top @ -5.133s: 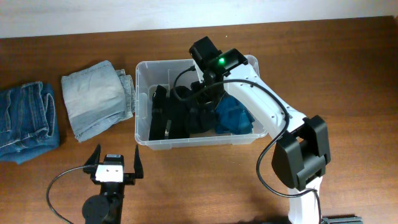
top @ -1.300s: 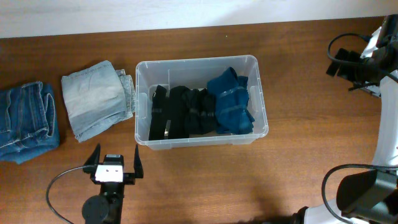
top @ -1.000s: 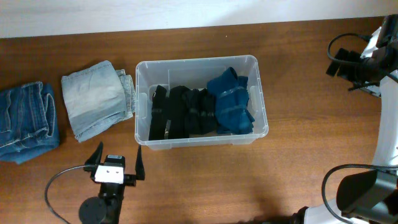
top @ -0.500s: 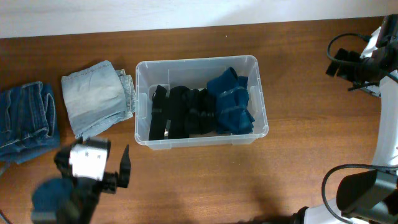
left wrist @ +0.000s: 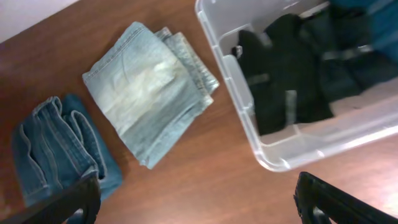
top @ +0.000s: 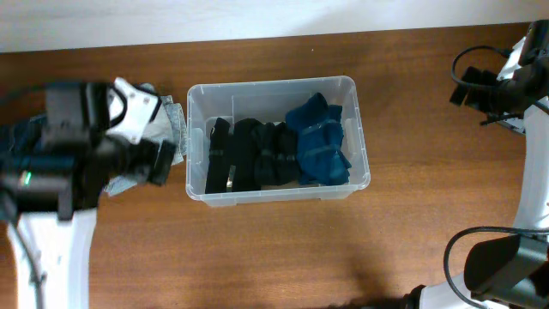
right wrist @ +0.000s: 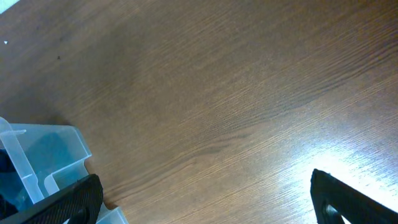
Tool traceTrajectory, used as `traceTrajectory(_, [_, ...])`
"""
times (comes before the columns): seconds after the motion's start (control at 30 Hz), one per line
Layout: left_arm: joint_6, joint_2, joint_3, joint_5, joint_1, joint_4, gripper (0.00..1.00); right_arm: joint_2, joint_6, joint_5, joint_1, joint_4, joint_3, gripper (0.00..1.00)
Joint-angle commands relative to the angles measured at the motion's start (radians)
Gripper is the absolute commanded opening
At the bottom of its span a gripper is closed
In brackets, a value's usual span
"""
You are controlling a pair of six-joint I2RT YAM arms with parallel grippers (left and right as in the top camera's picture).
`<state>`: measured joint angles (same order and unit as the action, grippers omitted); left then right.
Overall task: Pack container
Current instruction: 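Reach the left gripper to the folded light-blue jeans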
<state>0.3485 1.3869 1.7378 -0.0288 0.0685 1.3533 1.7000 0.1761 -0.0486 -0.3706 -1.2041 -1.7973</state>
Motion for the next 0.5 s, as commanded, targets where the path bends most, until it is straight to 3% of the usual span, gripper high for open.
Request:
traceTrajectory(0.0, [0.028, 0.051, 0.024, -0.113, -0.006, -0.011, 1.0, -0.005, -0.008, 0.008, -0.003, 0.0, -0.006, 0.99])
traceTrajectory(0.13, [0.127, 0.121, 0.024, -0.18, -0.006, -0.024, 1.0, -0.005, -0.007, 0.008, -0.003, 0.0, -0.006, 0.99])
traceTrajectory(0.33, [0.276, 0.225, 0.024, -0.165, -0.046, -0.043, 1.0, -0.005, -0.007, 0.008, -0.003, 0.0, -0.006, 0.99])
traceTrajectory(0.47, [0.404, 0.279, 0.024, -0.021, -0.095, -0.045, 1.0, -0.005, -0.007, 0.008, -0.003, -0.001, -0.006, 0.99])
